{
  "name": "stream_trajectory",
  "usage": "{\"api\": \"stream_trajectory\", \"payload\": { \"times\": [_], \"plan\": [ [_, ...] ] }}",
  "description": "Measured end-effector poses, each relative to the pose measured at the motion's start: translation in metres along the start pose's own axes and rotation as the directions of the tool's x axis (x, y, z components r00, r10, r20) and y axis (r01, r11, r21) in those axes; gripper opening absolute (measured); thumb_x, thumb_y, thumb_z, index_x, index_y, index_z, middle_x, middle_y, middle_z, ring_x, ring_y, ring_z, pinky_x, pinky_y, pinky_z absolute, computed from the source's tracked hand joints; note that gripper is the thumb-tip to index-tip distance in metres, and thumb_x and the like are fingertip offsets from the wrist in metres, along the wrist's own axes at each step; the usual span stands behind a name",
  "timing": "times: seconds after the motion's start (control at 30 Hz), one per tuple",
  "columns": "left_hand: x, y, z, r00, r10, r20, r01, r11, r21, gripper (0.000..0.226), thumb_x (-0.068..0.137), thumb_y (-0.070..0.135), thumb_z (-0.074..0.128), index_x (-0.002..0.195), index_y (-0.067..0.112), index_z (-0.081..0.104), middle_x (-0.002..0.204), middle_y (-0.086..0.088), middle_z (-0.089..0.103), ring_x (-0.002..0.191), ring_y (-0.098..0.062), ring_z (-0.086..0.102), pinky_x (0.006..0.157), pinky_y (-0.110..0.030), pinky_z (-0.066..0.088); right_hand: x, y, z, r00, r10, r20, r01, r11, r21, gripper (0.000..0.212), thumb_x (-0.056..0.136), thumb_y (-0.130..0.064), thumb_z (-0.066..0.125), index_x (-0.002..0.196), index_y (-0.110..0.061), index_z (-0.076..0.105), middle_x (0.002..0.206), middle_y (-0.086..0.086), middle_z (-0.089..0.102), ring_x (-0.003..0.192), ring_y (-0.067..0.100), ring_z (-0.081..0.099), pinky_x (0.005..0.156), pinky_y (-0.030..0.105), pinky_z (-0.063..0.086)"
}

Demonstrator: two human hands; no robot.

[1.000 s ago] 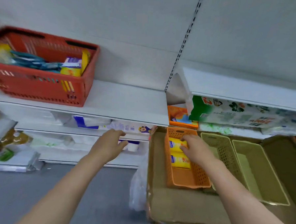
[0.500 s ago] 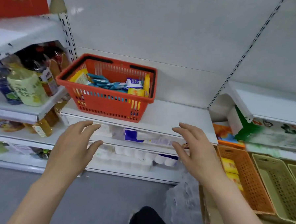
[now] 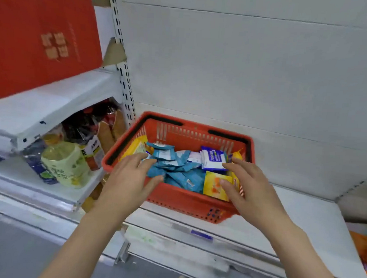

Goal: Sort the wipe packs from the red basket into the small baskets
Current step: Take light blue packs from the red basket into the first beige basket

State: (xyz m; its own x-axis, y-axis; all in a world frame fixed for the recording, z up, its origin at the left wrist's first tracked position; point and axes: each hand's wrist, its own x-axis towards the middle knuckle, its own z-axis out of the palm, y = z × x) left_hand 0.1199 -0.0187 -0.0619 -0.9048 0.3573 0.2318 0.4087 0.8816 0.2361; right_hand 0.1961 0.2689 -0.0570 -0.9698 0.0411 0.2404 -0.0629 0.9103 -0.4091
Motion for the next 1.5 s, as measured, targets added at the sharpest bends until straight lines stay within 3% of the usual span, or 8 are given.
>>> {"api": "stream_trajectory", "payload": {
  "times": [0.43,0.7,0.93,1.1,1.2,1.33,1.43,1.5],
  "plan": [
    [0.14,-0.038,0.071,0.97,0.073,0.231,-0.057,0.996,-0.074,0.056,0.091,0.053,0.057,0.137,0.021,0.053,0.136,0.0,0.053,0.128,-0.021,0.044,0.109,-0.036,0.035,0.134,0.007,0.065,0.967,0.111,0.227,-0.099,0.993,-0.062,0.045,0.095,-0.047,0.055,0.133,-0.023,0.057,0.137,-0.001,0.055,0.127,0.021,0.048,0.103,0.032,0.038],
    [0.174,-0.06,0.089,0.888,0.042,0.458,0.022,0.991,-0.133,0.063,0.09,0.06,0.055,0.145,0.033,0.043,0.153,0.001,0.037,0.141,-0.023,0.031,0.113,-0.038,0.029,0.17,-0.021,0.123,0.743,0.229,0.629,-0.17,0.973,-0.154,0.051,0.091,-0.055,0.058,0.126,-0.018,0.06,0.126,0.007,0.063,0.114,0.026,0.057,0.084,0.033,0.045],
    [0.175,-0.068,0.097,0.791,0.022,0.611,0.075,0.988,-0.133,0.063,0.09,0.066,0.048,0.147,0.043,0.037,0.161,-0.001,0.024,0.146,-0.026,0.022,0.116,-0.042,0.025,0.172,-0.006,0.123,0.712,0.403,0.576,-0.431,0.897,-0.095,0.059,0.077,-0.039,0.079,0.127,-0.017,0.053,0.128,0.006,0.059,0.113,0.023,0.055,0.081,0.03,0.045],
    [0.175,-0.061,0.107,0.744,-0.016,0.668,0.058,0.997,-0.041,0.062,0.089,0.073,0.038,0.146,0.05,0.031,0.163,-0.004,0.015,0.15,-0.027,0.012,0.118,-0.044,0.016,0.168,-0.018,0.132,0.734,0.374,0.567,-0.406,0.911,-0.074,0.032,0.081,-0.049,0.073,0.096,-0.026,0.055,0.101,-0.003,0.062,0.069,0.009,0.053,0.057,0.025,0.042],
    [0.176,-0.061,0.11,0.768,-0.05,0.639,0.101,0.994,-0.044,0.053,0.088,0.073,0.042,0.135,0.048,0.045,0.155,-0.004,0.032,0.138,-0.027,0.034,0.107,-0.041,0.034,0.167,-0.023,0.131,0.696,0.391,0.602,-0.519,0.854,0.046,0.068,0.074,-0.038,0.083,0.129,-0.02,0.048,0.107,-0.002,0.06,0.078,0.014,0.063,0.059,0.026,0.05],
    [0.174,-0.068,0.103,0.875,-0.076,0.479,0.182,0.967,-0.177,0.031,0.082,0.061,0.064,0.094,0.036,0.05,0.088,0.001,0.062,0.073,-0.012,0.054,0.056,-0.03,0.037,0.154,-0.018,0.125,0.648,0.446,0.618,-0.629,0.77,0.103,0.064,0.078,-0.018,0.081,0.133,-0.011,0.048,0.091,0.007,0.067,0.061,0.018,0.066,0.056,0.031,0.058],
    [0.172,-0.07,0.096,0.931,-0.158,0.328,0.232,0.952,-0.201,0.039,0.076,0.045,0.078,0.084,0.03,0.044,0.072,0.002,0.055,0.063,-0.014,0.05,0.051,-0.032,0.031,0.148,-0.011,0.114,0.676,0.444,0.589,-0.688,0.666,0.288,0.064,0.083,-0.012,0.076,0.14,-0.013,0.047,0.086,0.005,0.064,0.06,0.013,0.062,0.052,0.025,0.051],
    [0.171,-0.071,0.092,0.961,-0.211,0.18,0.248,0.944,-0.216,0.037,0.078,0.034,0.078,0.081,0.028,0.042,0.071,0.003,0.054,0.063,-0.017,0.049,0.057,-0.032,0.034,0.145,-0.006,0.105,0.728,0.437,0.529,-0.671,0.615,0.415,0.059,0.089,-0.008,0.069,0.141,-0.021,0.046,0.077,0.001,0.062,0.064,0.014,0.062,0.063,0.034,0.057]
  ]
}}
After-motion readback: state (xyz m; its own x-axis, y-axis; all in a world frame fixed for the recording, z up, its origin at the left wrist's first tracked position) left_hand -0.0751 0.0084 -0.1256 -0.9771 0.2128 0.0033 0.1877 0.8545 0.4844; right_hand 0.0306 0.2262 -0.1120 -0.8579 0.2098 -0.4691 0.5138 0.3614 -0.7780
